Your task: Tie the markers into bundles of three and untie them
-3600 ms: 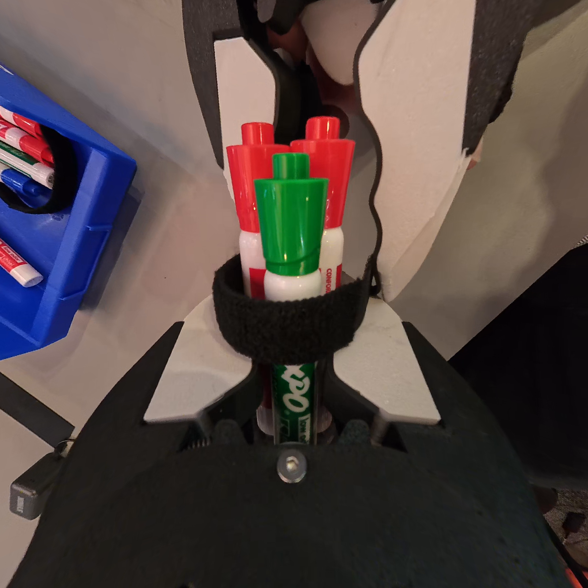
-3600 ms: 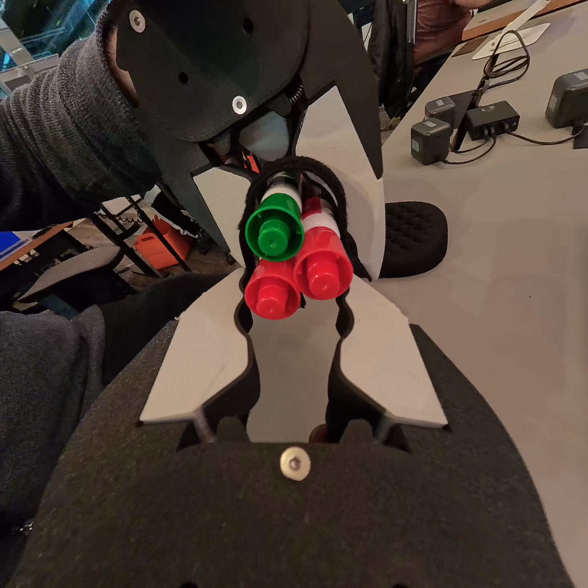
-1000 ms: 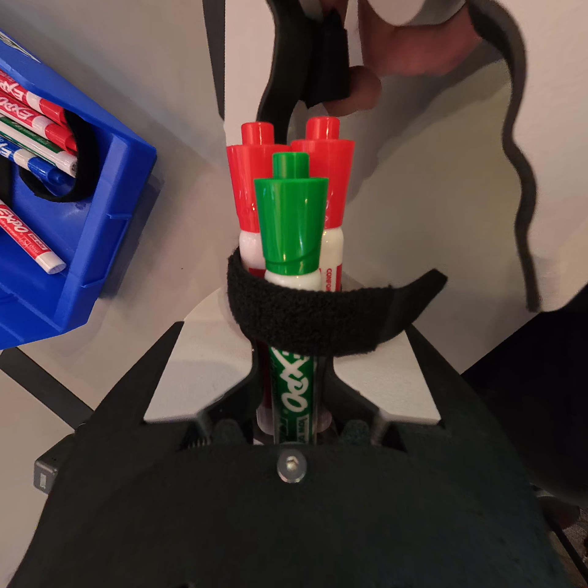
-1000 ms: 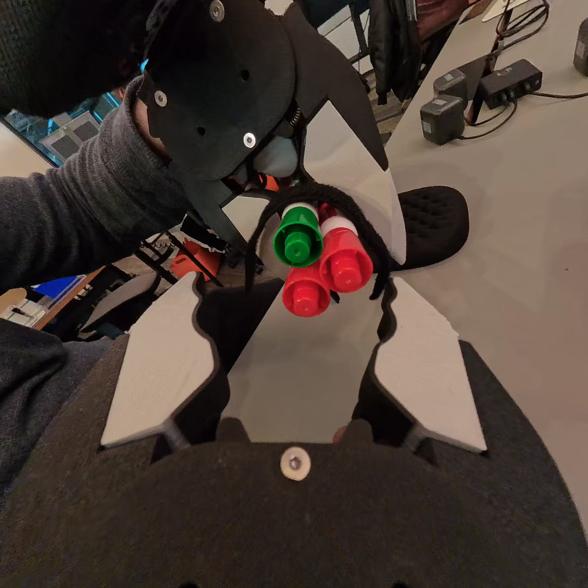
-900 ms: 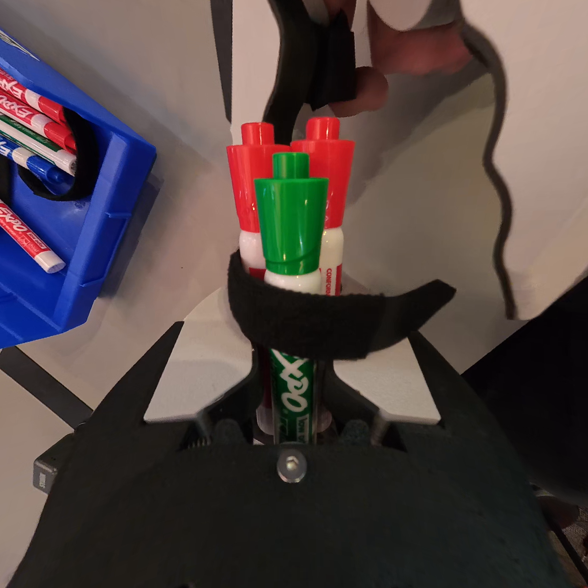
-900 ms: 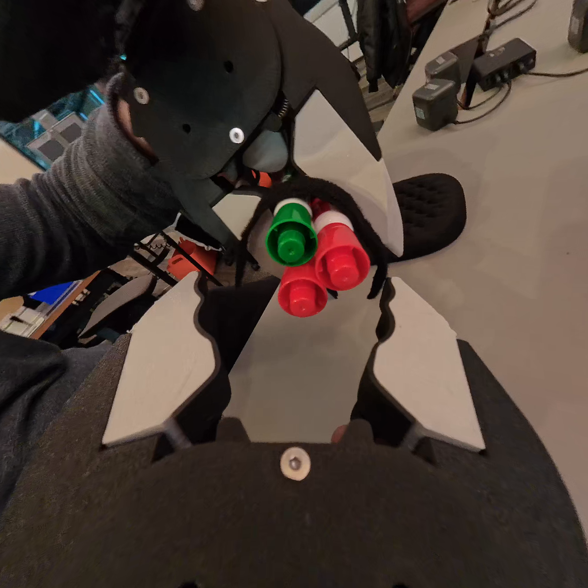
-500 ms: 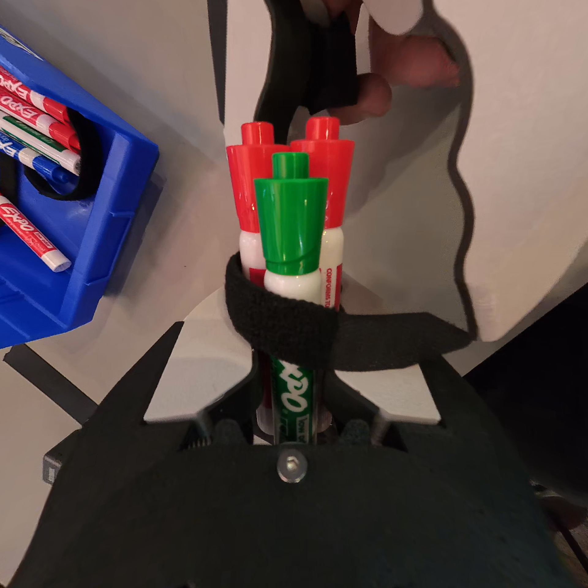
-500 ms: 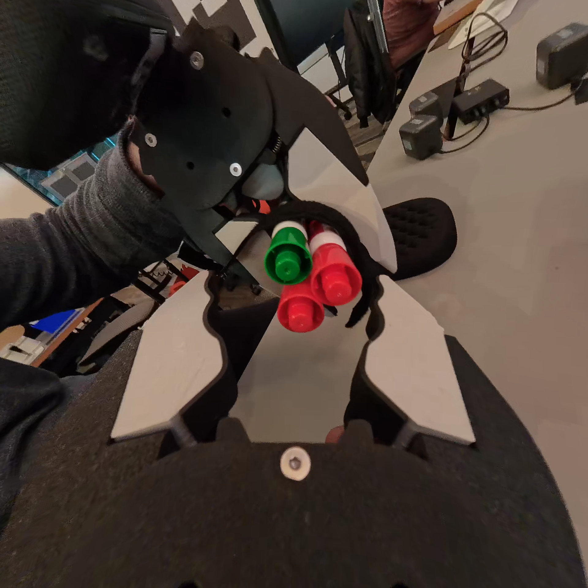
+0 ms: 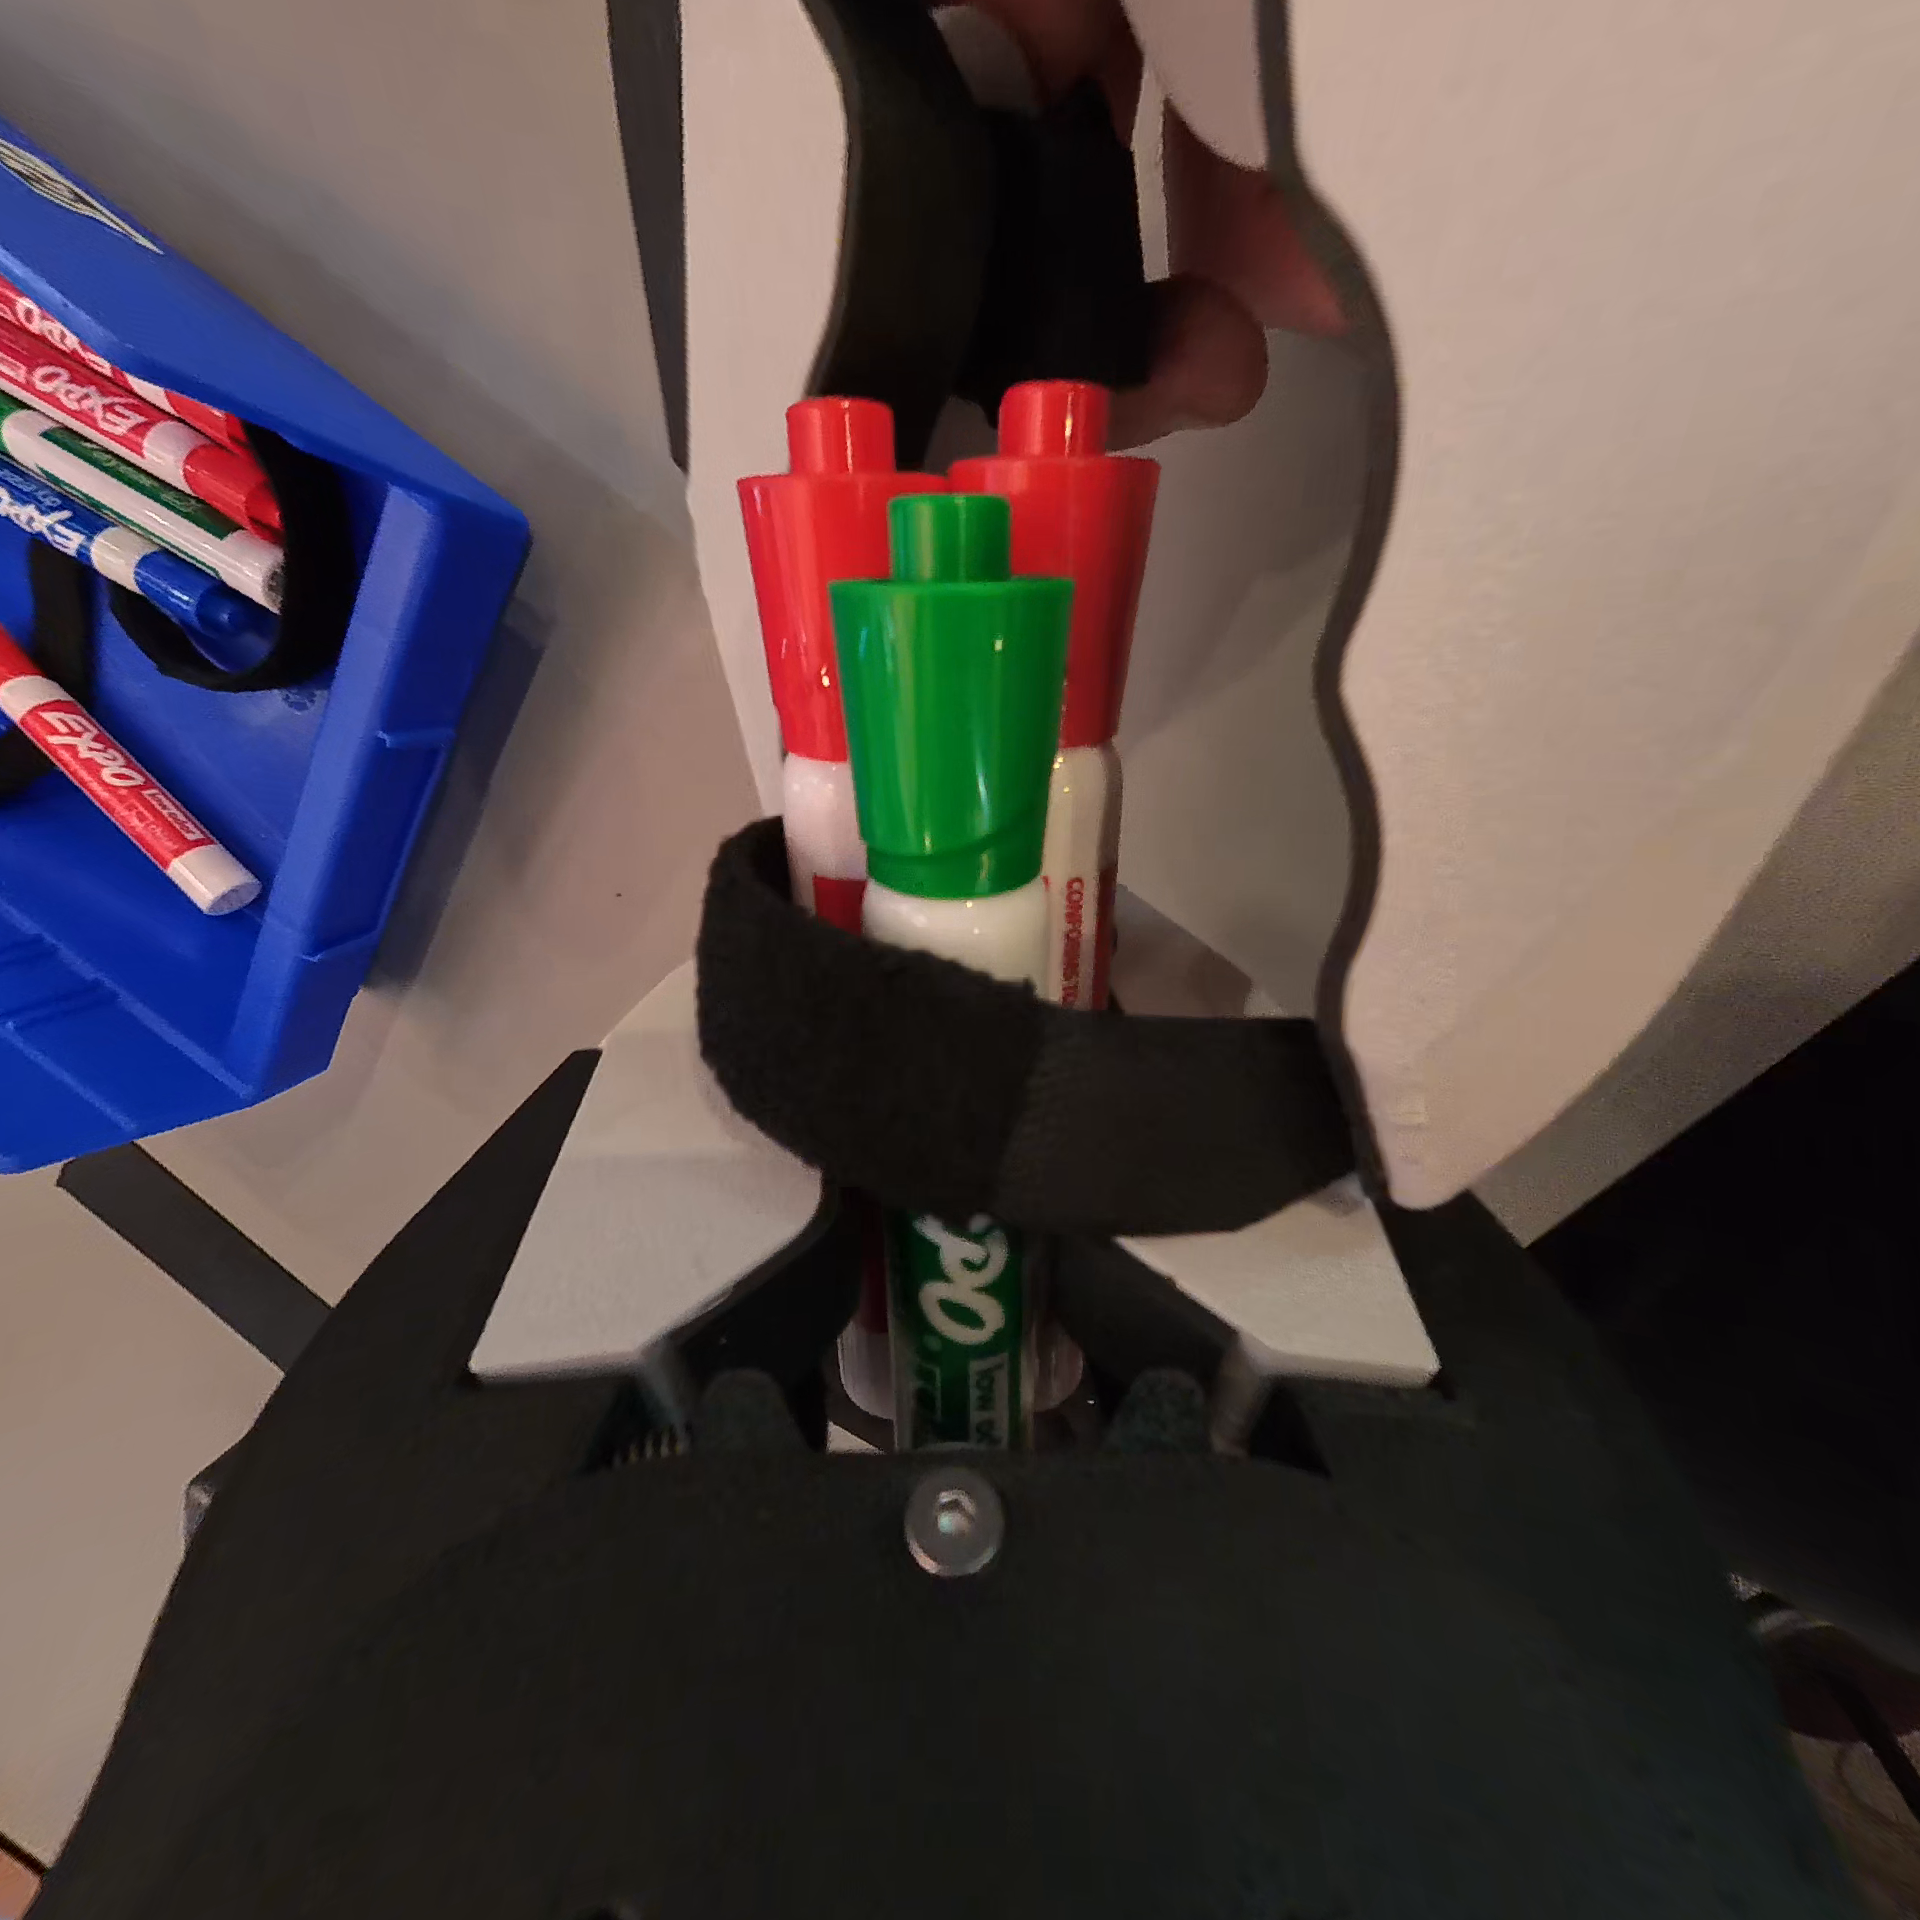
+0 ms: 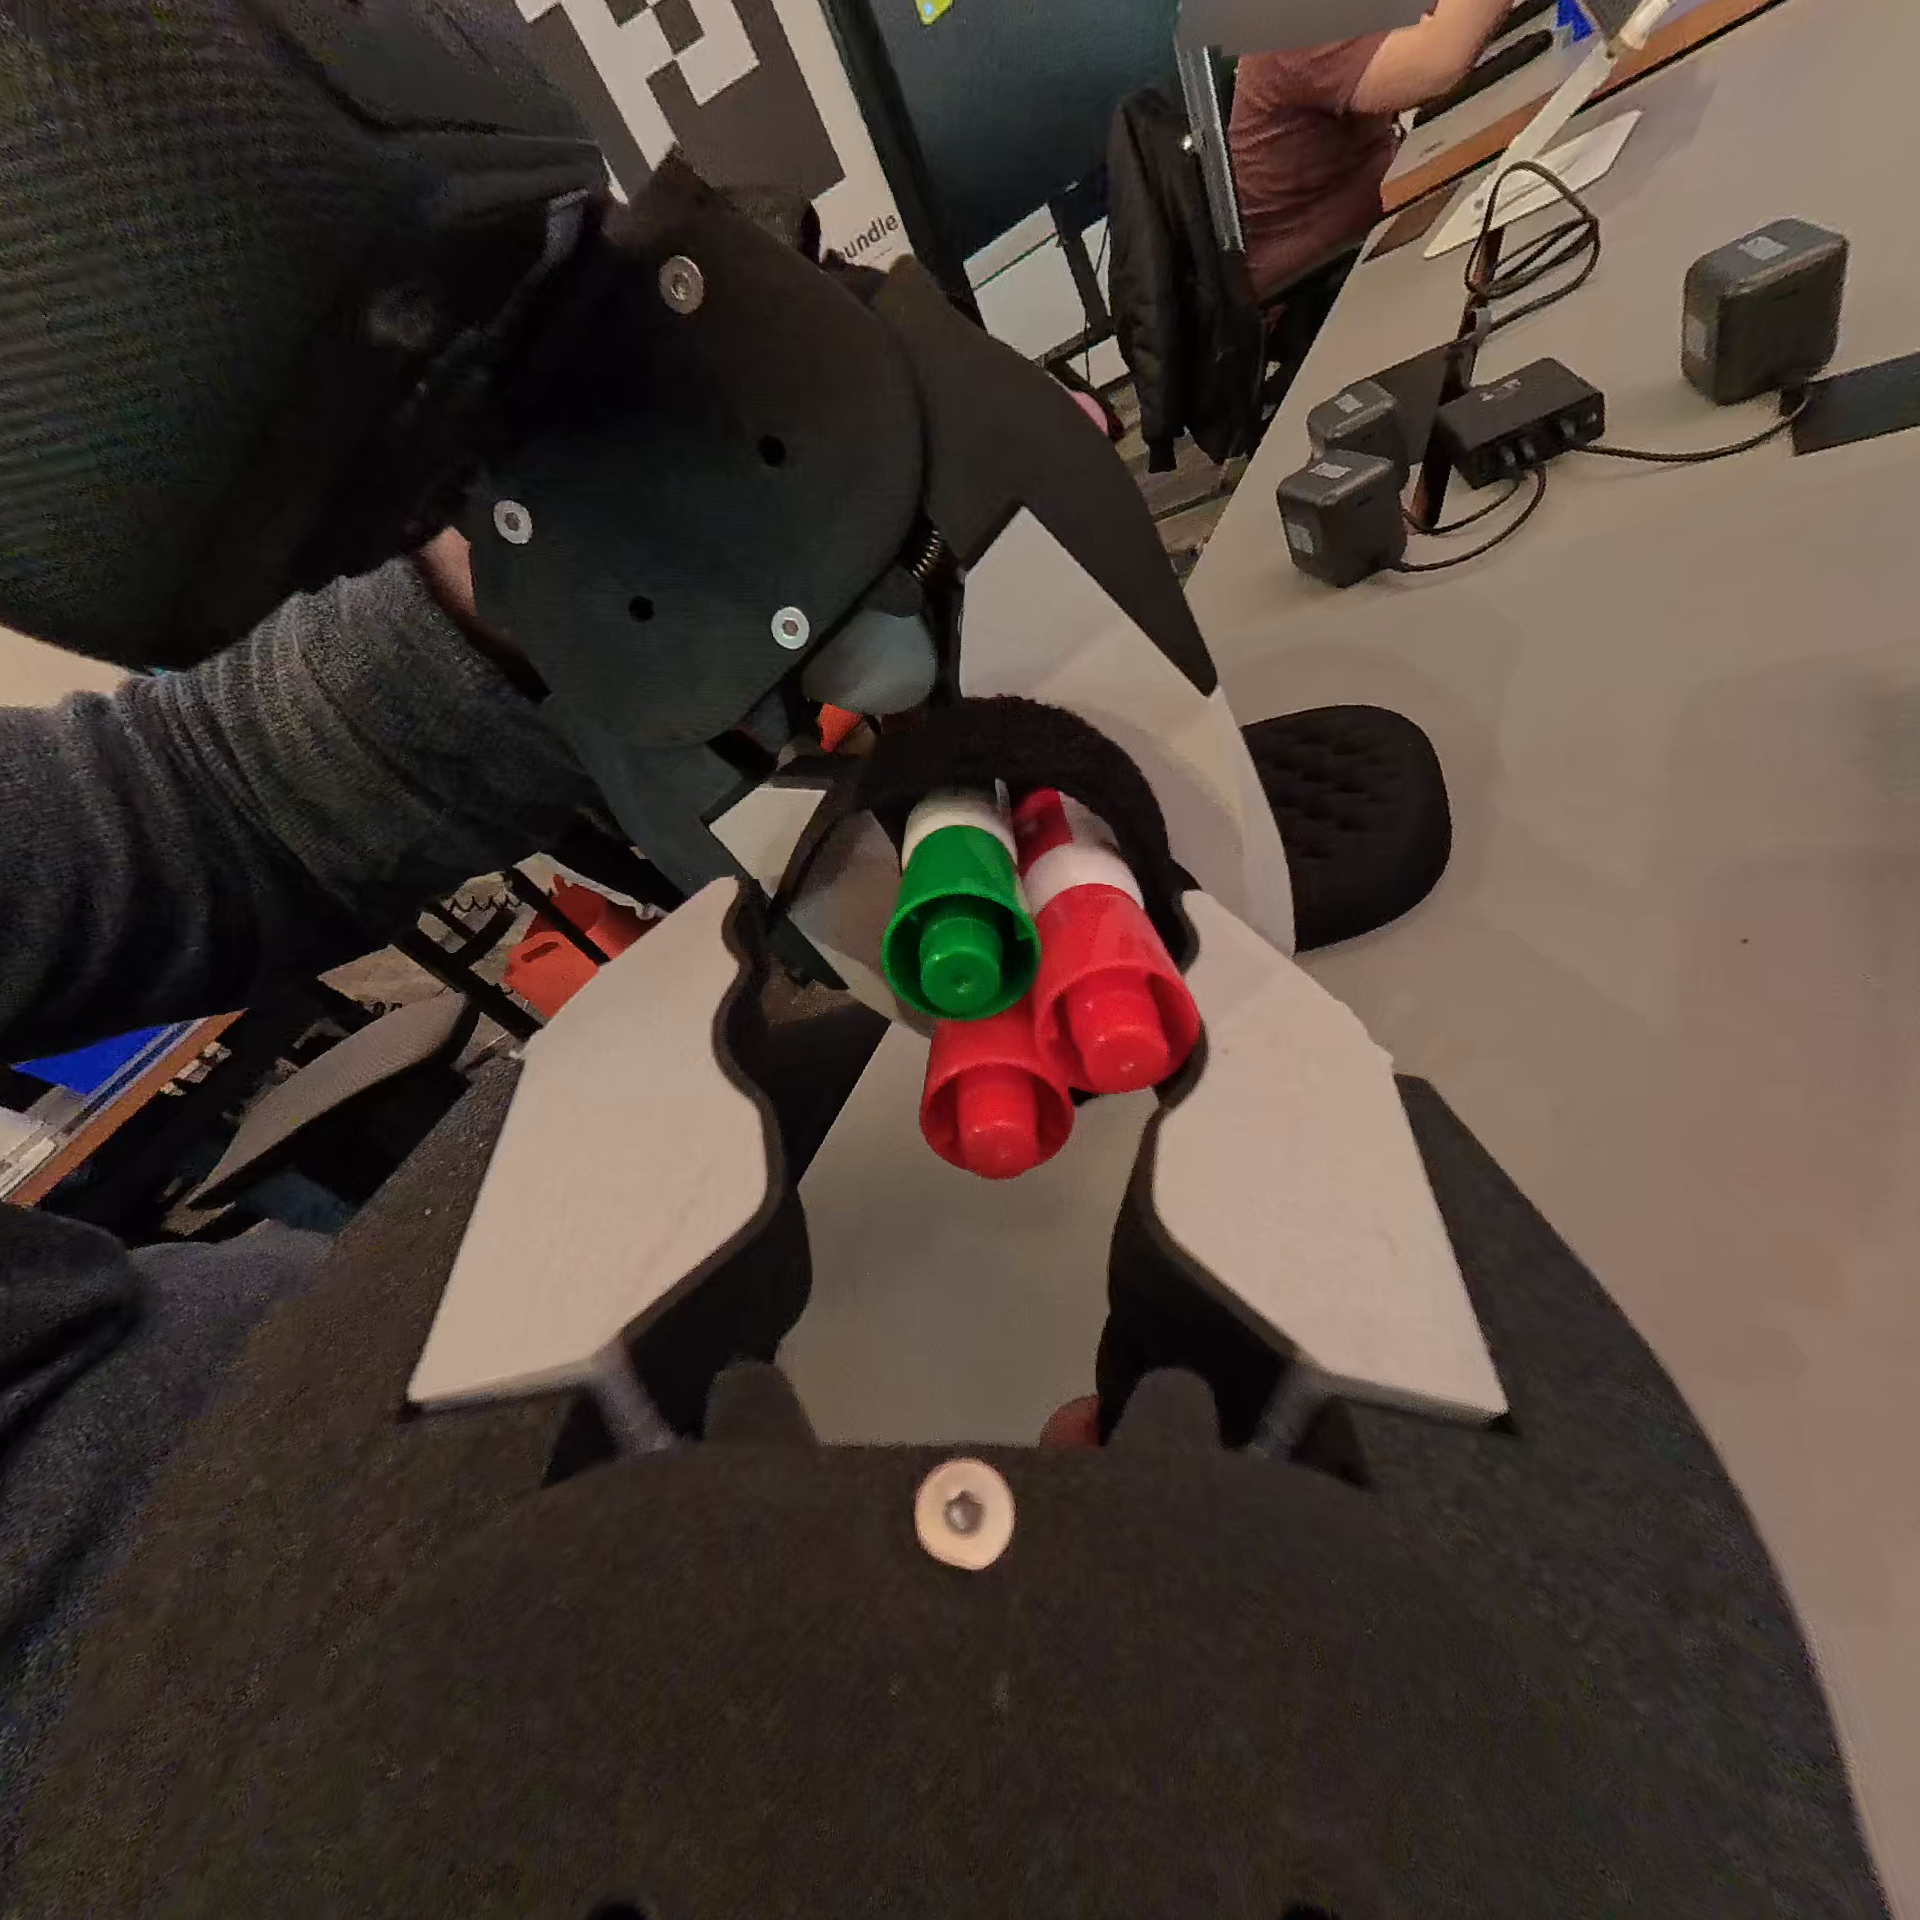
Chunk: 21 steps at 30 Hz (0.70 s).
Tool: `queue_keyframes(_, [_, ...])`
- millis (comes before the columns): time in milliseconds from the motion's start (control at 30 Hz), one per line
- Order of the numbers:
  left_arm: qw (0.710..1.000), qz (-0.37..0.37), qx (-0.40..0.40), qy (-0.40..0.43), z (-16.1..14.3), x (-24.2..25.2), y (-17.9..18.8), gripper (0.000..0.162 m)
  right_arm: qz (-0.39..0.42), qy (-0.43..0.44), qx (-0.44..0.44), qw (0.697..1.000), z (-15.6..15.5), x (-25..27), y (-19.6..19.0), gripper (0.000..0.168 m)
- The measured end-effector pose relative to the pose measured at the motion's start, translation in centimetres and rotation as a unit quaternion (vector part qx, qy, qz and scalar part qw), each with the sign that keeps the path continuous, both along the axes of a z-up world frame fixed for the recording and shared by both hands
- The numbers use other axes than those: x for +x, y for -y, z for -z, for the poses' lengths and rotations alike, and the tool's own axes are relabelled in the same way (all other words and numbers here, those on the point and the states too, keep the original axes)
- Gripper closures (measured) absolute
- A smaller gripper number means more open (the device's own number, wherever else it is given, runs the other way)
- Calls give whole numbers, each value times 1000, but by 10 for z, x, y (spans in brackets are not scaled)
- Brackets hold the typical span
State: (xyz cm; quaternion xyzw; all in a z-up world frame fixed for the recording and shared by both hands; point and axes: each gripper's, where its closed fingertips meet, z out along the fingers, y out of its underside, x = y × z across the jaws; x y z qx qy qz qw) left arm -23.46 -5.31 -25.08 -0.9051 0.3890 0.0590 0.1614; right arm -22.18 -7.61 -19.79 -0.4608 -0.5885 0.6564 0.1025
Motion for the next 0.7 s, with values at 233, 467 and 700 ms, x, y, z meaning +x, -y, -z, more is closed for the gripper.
queue_keyframes(233, [1000, 2, 2, 0, 0, 2, 0, 120, -2, -7, 12, 1000, 3, 0, 1, 113])
queue_keyframes(467, [1000, 4, 2, 3, 1, 2, 0, 119, -4, -11, 49, 999, 9, 1, -3, 125])
queue_keyframes(700, [1000, 7, 2, 9, 2, 3, -1, 119, -6, -17, 77, 997, 14, 3, -5, 135])
